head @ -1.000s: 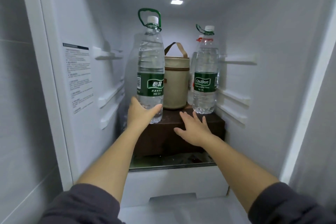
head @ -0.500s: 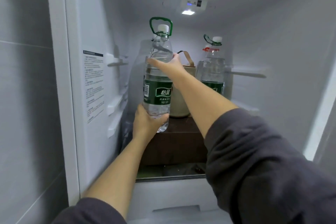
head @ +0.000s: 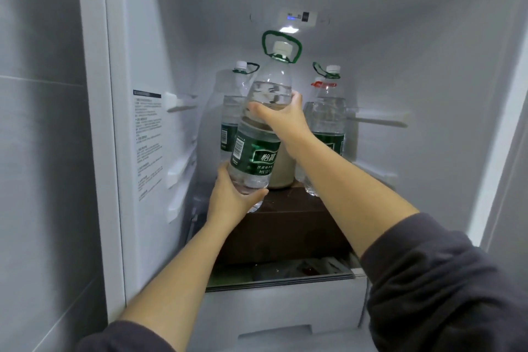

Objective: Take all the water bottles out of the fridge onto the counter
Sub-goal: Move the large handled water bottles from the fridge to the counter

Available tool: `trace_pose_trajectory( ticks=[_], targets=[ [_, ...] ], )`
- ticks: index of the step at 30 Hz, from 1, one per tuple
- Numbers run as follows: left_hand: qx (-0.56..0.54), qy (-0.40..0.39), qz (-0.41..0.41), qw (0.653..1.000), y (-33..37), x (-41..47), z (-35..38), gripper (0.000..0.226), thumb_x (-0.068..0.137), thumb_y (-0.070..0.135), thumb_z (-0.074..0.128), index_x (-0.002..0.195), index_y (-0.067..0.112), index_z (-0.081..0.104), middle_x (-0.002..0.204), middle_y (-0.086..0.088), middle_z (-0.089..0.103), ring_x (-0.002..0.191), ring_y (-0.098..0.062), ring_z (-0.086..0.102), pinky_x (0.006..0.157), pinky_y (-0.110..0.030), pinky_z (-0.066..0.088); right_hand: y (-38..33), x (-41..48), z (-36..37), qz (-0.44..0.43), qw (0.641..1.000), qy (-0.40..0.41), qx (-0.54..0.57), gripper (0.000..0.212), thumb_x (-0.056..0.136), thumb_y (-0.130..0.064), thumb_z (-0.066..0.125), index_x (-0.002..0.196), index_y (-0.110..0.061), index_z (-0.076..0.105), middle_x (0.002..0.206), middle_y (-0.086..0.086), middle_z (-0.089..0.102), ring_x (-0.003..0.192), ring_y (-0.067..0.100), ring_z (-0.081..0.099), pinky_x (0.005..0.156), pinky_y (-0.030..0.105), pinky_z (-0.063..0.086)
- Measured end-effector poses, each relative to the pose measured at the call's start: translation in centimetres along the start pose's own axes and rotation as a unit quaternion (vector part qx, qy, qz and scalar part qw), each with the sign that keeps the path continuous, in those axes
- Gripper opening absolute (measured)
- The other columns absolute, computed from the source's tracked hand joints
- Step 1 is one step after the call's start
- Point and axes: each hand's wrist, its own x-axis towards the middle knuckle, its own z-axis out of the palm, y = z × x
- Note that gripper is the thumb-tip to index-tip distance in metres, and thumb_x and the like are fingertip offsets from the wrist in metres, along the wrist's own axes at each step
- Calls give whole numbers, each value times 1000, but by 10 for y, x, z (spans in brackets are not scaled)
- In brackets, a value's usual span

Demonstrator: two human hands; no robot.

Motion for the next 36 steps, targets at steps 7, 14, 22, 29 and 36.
trace_pose_trajectory(
  ticks=[7,14,22,29,36],
  targets=[
    [64,-48,45,996,10,-3,-2,101,58,42,90,139,34,30,139,3,48,124,-19,50,99,-41,49,-31,-4,-53,11,991,97,87,52,77,-38,79,118,-17,55,115,-1,65,105,19,63,98,43,50],
    [109,-60,107,986,31,-23,-4,97,61,44,88,140,29,35,138,6,46,126,-15,46,99,-36,47,-25,-39,-88,25,963,169,208,32,80,-19,73,109,-12,63,86,-1,74,84,15,71,74,32,59],
    [117,-60,153,979,43,-90,-14,92,62,47,86,136,34,35,129,10,42,108,-3,43,86,-26,42,-28,-94,-109,-14,961,164,221,6,82,-17,70,84,-18,65,82,-4,73,85,16,71,77,34,57],
    [140,-109,131,975,4,-148,-8,86,58,52,81,132,36,40,121,14,52,111,-9,51,87,-32,50,35,-137,-116,57,954,191,226,26,77,-20,74,102,-14,67,98,3,76,98,25,72,89,47,57],
    [154,-183,43,970,-60,-211,7,103,58,53,80,145,29,33,138,11,47,125,-11,46,100,-30,44,124,-184,-114,169,936,227,207,23,83,-24,73,102,-10,72,93,0,77,96,19,72,87,37,55]
  ],
)
